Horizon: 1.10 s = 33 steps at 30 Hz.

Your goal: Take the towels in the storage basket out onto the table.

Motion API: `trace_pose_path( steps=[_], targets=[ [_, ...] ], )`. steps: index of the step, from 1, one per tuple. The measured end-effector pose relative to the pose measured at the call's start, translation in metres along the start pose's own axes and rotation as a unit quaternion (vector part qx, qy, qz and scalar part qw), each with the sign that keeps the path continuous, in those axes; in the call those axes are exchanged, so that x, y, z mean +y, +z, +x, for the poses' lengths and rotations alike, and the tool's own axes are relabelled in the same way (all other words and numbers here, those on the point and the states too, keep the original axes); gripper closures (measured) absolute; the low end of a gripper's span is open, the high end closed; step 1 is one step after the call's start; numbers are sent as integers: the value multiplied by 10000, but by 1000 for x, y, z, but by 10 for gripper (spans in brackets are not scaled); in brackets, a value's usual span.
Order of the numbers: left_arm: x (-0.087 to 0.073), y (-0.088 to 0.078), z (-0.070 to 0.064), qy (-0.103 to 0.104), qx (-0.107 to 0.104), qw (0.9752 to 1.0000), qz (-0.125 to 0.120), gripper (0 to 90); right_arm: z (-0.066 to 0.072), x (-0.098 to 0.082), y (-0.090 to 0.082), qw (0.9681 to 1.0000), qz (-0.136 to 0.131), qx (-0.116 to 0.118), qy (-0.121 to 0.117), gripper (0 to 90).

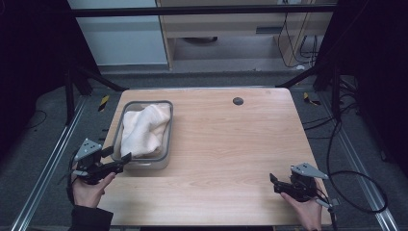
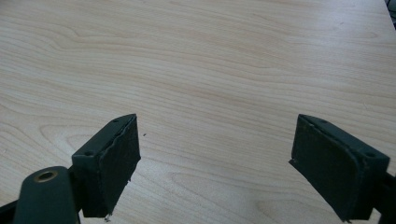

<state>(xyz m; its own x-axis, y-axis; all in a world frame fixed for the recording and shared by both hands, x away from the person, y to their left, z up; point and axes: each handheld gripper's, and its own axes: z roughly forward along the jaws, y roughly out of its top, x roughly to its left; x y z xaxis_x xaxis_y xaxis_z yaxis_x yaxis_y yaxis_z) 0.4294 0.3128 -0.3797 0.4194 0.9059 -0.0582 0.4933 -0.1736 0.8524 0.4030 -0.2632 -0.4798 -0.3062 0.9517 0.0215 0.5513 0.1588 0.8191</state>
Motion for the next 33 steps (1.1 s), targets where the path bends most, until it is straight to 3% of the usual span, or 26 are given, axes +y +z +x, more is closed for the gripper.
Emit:
trace_pose_path(
  steps=[15, 33],
  targets=[
    [39, 17, 3, 420, -60, 9983, 407, 248, 0, 0, 2, 10000, 66, 38, -44, 152],
    [68, 58, 5, 570, -22, 9941, 917, 239, -1, 0, 5, 9998, 155, 71, -106, 149]
  ],
)
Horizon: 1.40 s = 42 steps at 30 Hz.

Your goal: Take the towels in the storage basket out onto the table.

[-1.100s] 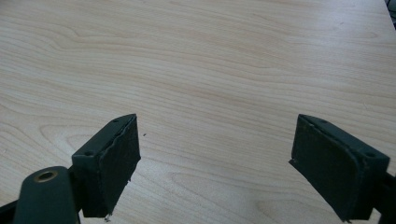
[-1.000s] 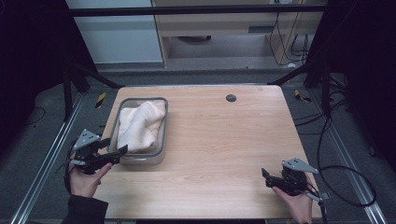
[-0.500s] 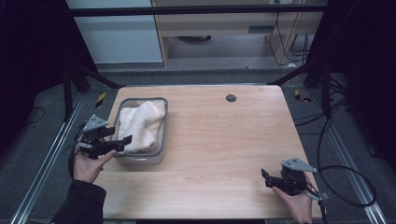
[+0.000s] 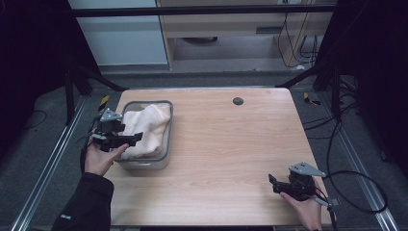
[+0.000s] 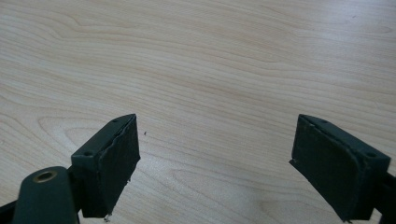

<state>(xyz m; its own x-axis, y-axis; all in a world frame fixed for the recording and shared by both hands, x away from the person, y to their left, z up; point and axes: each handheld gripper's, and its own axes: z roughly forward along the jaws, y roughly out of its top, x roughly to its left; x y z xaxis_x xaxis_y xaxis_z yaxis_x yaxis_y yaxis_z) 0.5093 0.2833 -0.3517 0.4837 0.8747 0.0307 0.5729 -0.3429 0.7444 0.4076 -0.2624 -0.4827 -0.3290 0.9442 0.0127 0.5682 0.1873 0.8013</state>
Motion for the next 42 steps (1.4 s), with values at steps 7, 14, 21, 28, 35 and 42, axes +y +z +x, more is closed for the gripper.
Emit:
trace_pose_path(
  steps=[7, 14, 21, 28, 35, 42],
  targets=[
    [11, 13, 4, 49, 28, 9996, 261, 232, 0, 0, 1, 10000, 41, -2, -37, 147],
    [17, 26, 11, -39, 40, 9992, 391, 231, -1, 0, 2, 10000, 62, 9, -35, 145],
    [18, 43, 18, -142, 81, 9977, 653, 216, -1, 0, 2, 9999, 83, 9, -66, 144],
    [21, 54, 21, -189, 68, 9963, 838, 204, 0, 0, 3, 9999, 124, 15, -82, 142],
    [26, 62, 21, -139, 83, 9949, 999, 199, 0, 0, 4, 9999, 140, 57, -68, 138],
    [26, 76, 25, -108, 78, 9914, 1299, 193, 0, 0, 3, 9998, 145, 80, -57, 137]
  ],
)
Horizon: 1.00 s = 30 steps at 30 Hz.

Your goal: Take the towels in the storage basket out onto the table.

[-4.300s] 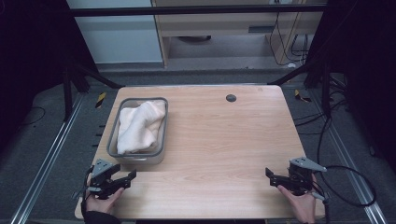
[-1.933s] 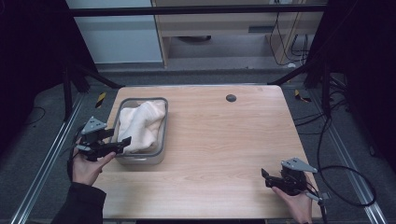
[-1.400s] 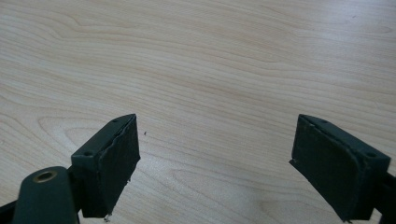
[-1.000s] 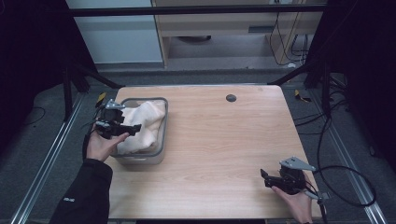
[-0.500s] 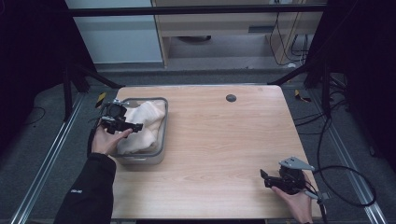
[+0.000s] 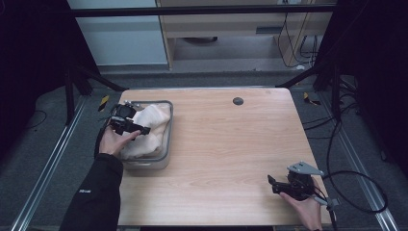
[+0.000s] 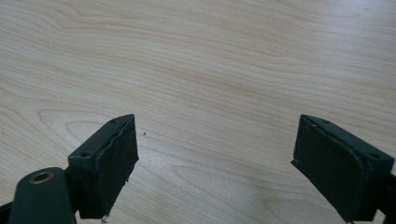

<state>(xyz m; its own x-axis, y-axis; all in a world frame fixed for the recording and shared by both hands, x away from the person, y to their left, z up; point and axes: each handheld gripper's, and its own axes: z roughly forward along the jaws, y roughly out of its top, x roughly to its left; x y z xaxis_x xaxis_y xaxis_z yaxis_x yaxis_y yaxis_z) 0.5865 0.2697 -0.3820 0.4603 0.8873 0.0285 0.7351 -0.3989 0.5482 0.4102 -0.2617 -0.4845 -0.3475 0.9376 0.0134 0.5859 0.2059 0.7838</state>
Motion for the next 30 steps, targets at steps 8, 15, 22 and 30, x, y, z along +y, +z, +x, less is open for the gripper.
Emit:
trace_pose_path(
  steps=[8, 15, 22, 30],
  targets=[
    [2, 13, 1, 11, 19, 9997, 235, 192, 1, 0, 1, 10000, 48, 35, -19, 136],
    [-1, 23, 4, -69, -22, 9991, 408, 235, 1, 0, 2, 9999, 93, 65, -47, 135],
    [-6, 29, 5, -186, 12, 9988, 447, 321, 1, -1, 3, 9999, 102, 69, -60, 134],
    [-6, 24, 5, -262, 123, 9981, 539, 563, 2, 0, 3, 9999, 128, 79, -50, 134]
  ],
)
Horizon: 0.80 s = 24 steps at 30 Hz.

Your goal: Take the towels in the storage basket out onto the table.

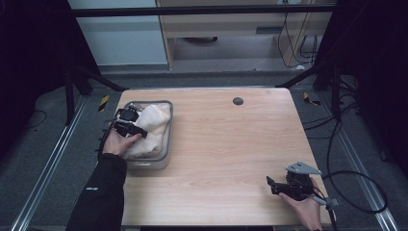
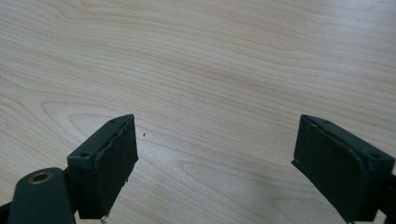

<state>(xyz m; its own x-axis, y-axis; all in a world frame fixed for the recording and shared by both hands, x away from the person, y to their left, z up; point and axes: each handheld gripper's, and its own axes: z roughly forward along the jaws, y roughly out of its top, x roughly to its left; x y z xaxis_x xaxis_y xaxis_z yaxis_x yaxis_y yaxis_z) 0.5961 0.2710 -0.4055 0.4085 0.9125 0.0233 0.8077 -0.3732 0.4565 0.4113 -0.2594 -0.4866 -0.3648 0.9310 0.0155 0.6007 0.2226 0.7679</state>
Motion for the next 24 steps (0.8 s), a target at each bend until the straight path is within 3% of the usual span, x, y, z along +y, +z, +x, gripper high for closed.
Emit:
trace_pose_path(
  steps=[9, 24],
  targets=[
    [-1, -8, 0, -51, 10, 10000, -81, 647, 0, 0, 0, 10000, 28, 31, 28, 135],
    [2, -45, -3, 4, -81, 9981, -614, 658, 1, 0, 0, 10000, 32, 38, 28, 135]
  ],
)
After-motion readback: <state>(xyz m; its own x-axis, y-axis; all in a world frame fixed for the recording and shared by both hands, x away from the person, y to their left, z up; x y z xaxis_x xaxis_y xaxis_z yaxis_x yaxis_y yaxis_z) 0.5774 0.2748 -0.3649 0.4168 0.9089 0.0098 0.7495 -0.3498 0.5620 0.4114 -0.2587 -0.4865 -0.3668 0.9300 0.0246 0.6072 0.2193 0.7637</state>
